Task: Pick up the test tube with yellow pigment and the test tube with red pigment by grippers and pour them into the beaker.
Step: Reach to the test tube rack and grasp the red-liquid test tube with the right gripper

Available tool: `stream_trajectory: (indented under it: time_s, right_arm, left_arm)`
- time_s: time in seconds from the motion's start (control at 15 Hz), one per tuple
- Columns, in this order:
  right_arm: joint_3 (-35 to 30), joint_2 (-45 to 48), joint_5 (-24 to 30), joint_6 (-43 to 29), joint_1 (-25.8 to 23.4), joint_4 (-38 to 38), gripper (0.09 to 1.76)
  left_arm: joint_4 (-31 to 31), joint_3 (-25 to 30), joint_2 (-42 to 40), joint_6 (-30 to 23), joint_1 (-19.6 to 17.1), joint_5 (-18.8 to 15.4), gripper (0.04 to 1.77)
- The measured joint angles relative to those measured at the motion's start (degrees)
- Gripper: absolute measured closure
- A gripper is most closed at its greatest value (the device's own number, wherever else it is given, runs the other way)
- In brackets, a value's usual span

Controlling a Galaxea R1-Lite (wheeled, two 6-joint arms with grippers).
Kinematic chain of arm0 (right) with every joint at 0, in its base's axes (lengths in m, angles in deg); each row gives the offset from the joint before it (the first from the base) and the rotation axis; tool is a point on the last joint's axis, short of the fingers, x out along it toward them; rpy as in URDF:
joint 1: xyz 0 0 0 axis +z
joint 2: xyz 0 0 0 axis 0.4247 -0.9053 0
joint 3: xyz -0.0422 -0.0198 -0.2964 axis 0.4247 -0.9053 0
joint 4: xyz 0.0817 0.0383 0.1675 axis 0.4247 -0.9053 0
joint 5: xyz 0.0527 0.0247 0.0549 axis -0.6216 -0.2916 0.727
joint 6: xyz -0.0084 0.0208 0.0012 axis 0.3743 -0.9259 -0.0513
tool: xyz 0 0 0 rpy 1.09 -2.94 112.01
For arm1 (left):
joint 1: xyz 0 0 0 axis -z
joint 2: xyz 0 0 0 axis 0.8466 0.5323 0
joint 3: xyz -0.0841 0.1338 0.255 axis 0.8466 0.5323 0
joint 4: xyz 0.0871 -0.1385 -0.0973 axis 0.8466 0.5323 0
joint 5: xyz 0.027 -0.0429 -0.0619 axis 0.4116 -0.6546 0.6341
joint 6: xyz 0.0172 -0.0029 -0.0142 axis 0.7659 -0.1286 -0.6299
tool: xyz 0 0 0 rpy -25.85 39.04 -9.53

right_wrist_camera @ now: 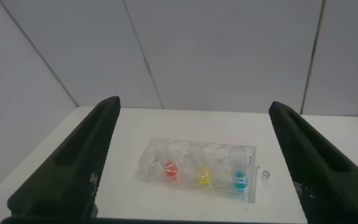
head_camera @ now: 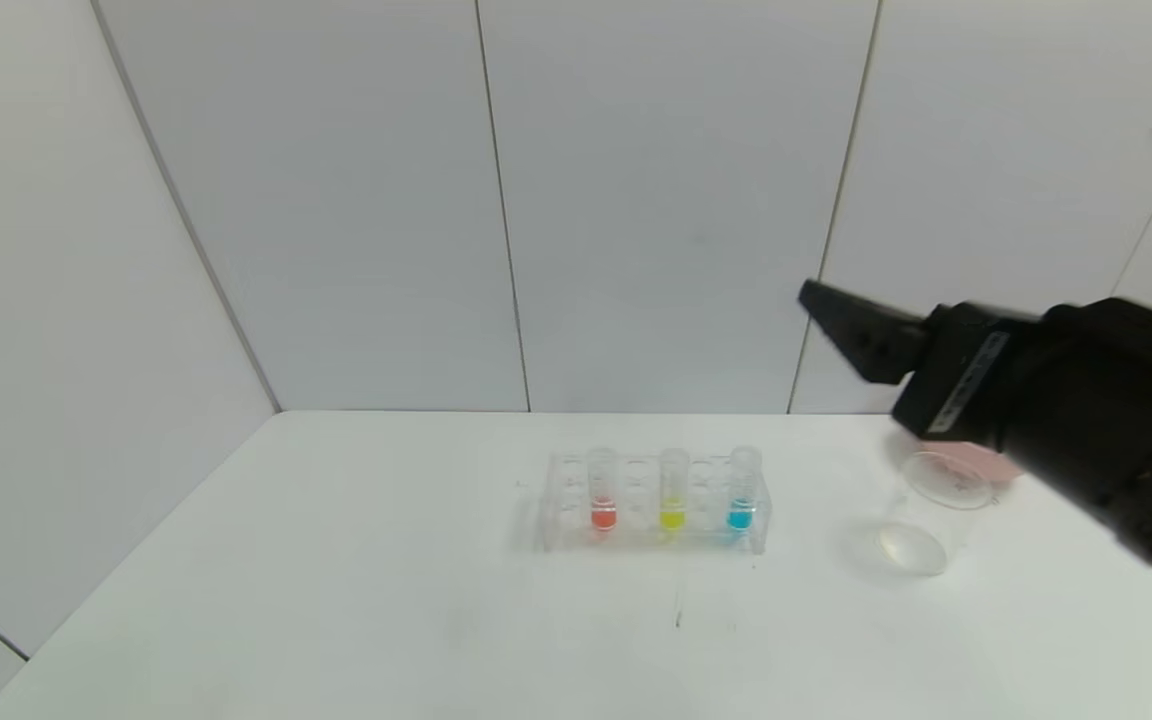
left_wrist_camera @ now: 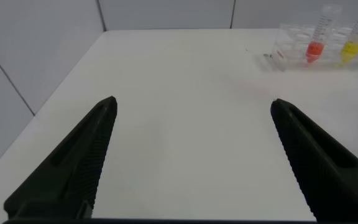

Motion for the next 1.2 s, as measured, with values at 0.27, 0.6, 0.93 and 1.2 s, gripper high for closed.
stream_trajectory:
  time_s: [0.27, 0.6, 0.93, 1.2]
  right_arm:
    - [-1.8, -12.5, -6.1, 1.9, 6.9, 13.0, 0.14]
    - [-0.3, -27.2, -10.5, 2.9, 10.0, 21.0, 0.14]
    - [3.4, -37.9, -10.7, 2.8, 10.6, 22.1, 0.14]
    - [9.4, -43.7, -10.2, 2.6, 8.7, 21.5, 0.14]
  left_arm:
    - [0.0, 0.0, 0.0, 0.0, 0.0, 0.0, 0.05]
    - [0.0, 0.0, 0.0, 0.0, 0.0, 0.0, 0.05]
    - [0.0, 0.0, 0.0, 0.0, 0.0, 0.0, 0.05]
    - [0.0, 0.0, 0.0, 0.0, 0.0, 0.0, 0.05]
